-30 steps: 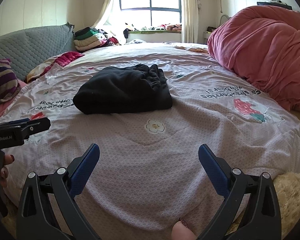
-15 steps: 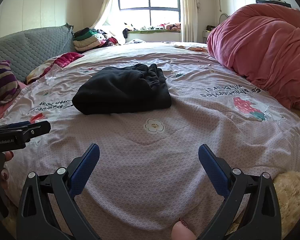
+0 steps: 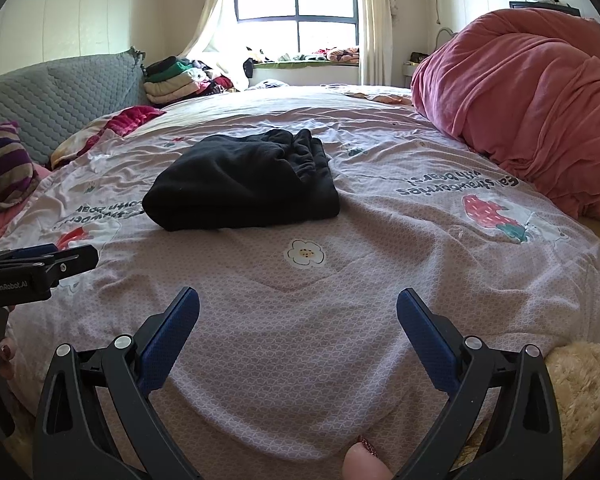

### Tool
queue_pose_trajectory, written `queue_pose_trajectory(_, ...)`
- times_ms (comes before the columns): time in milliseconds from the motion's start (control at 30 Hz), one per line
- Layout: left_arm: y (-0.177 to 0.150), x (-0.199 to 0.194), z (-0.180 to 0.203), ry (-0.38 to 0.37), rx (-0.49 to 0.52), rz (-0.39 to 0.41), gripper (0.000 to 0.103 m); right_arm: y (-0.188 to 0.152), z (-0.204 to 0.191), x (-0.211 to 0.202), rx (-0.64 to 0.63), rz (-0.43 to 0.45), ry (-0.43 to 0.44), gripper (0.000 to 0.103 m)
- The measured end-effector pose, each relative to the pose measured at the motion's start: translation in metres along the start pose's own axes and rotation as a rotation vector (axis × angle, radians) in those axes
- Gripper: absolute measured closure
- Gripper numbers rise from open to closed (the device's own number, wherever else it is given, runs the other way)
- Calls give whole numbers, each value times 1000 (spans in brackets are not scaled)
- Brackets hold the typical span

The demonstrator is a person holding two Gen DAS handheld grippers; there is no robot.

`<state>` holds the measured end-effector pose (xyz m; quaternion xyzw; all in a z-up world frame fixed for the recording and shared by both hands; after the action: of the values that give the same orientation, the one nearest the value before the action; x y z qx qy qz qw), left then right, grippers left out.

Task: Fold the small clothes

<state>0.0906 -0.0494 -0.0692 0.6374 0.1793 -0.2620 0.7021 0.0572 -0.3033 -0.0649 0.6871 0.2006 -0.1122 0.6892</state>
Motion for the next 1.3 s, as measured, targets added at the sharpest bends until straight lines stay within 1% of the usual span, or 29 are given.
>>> queue_pose_trajectory(700,-2,2,0,10,11,-15,10,0,1,0,3,-6,-4,5)
queue_pose_trajectory(867,-4,1,3,-5,14,-22,10,-1,1,1,4,-9,-5,5)
queue_pose_trajectory(967,-5,0,5,-32,7,-29,10,-2,3,1,15,-13,-14,5)
queue_pose_trajectory(1067,-6,-3,3,-34,1,-32,10,3,13,-3,44,-1,-56,5)
queue_pose_trajectory(1167,-4,-8,-12,-31,-35,-39,10,16,46,-18,124,30,-144,5)
queue_pose_trajectory(1233,3,-12,-39,-3,-71,-27,10,29,85,-34,212,63,-217,5)
queue_pose_trajectory(1300,11,-17,-83,69,-120,-16,10,38,143,-55,312,88,-334,5)
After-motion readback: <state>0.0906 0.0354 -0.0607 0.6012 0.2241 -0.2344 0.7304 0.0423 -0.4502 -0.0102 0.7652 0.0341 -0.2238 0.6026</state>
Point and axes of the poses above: each gripper's, at about its wrist camera, not at the fingertips, and x roughly the way its jaws point, z to its right, y to its top, the point moved 5 cm from there along x, roughly the way its jaws point, and after that the axes turned 10 degrees about z, right-handed, at the moved point
